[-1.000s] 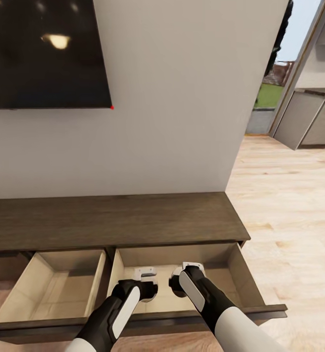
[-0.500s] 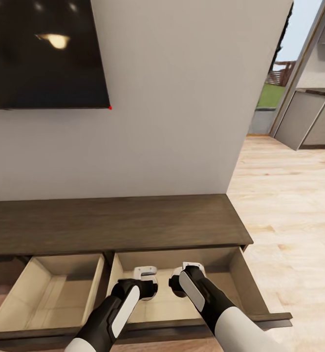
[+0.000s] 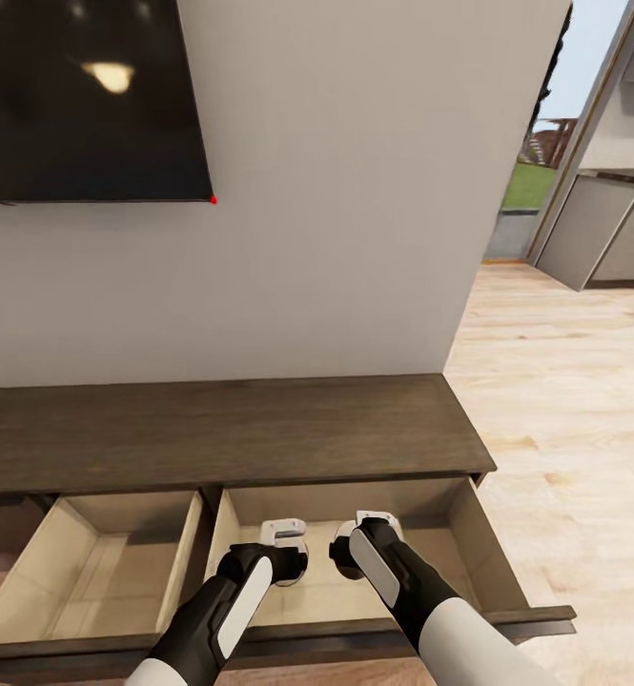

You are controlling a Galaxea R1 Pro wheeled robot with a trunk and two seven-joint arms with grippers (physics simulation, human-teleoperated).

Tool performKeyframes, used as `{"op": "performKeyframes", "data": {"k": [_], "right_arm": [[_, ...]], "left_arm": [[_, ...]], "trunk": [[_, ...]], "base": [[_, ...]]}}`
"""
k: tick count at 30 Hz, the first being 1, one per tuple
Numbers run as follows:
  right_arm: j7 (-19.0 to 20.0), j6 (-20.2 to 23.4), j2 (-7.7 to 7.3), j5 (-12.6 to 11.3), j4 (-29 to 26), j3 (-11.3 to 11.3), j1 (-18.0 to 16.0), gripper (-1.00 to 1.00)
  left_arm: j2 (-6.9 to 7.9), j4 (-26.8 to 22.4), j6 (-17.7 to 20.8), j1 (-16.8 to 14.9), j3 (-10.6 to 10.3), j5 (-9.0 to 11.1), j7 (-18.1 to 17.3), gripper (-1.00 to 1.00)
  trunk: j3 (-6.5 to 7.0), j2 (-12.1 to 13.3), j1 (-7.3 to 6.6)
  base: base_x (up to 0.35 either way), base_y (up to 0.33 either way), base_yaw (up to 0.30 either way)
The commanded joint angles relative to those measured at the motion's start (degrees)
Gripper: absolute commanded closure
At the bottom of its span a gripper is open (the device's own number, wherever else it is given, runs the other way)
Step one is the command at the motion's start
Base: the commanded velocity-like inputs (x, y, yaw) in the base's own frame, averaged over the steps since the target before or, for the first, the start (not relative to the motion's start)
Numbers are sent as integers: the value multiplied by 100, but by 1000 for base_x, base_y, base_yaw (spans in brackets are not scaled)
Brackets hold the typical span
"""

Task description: Place each of the two pumpkins and all three candles from the living room inside a cabinet in the living room (use any cabinet), then make sure every cabinet is closed, and position the cauldron so it is next to a table in the living room.

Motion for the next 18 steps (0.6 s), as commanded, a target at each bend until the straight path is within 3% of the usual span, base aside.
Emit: {"op": "performKeyframes", "data": {"k": [1, 18], "right_arm": [[1, -5, 0, 3, -1, 2, -1, 100], [1, -8, 0, 3, -1, 5, -1, 100]], "left_arm": [[0, -1, 8, -1, -1, -3, 7, 100], [-9, -1, 76, -1, -1, 6, 12, 100]], "trunk": [[-18, -42, 22], [-323, -724, 396]], "base": [[0, 0, 0], [0, 0, 0]]}}
